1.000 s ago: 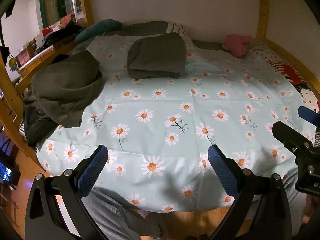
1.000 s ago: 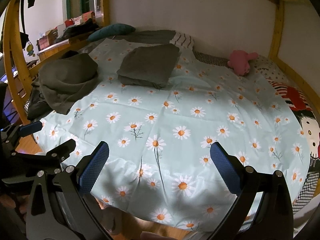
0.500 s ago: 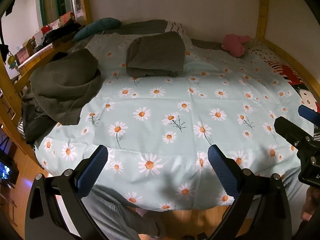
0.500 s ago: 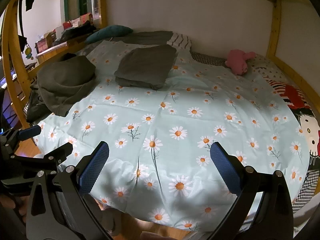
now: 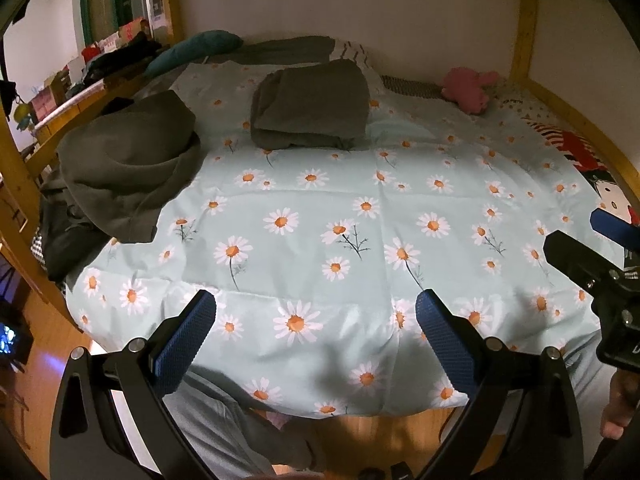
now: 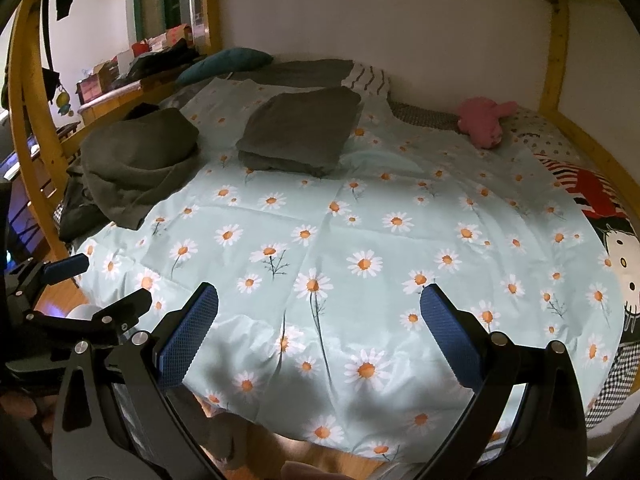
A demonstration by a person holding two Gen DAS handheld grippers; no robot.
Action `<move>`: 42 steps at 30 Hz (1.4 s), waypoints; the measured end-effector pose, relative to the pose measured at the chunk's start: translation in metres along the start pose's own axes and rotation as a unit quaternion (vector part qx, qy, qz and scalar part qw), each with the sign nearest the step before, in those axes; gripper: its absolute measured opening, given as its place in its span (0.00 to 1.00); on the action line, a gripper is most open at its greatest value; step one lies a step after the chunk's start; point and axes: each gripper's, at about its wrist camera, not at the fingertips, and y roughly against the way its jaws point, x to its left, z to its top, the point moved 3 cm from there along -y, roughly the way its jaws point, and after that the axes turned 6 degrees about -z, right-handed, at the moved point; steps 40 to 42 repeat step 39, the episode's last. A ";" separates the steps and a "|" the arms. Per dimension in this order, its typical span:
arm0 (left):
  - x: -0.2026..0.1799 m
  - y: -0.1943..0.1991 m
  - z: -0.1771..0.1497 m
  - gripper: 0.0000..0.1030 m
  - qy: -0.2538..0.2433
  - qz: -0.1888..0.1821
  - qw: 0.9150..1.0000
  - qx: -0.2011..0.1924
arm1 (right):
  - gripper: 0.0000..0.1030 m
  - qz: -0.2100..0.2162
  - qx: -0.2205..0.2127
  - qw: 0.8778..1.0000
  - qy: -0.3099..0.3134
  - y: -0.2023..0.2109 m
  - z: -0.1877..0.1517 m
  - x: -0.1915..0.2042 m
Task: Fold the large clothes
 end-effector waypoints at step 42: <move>0.006 0.004 0.002 0.95 0.011 0.006 1.000 0.001 | 0.97 0.005 0.002 1.000 -0.015 -0.005 -0.001 -0.001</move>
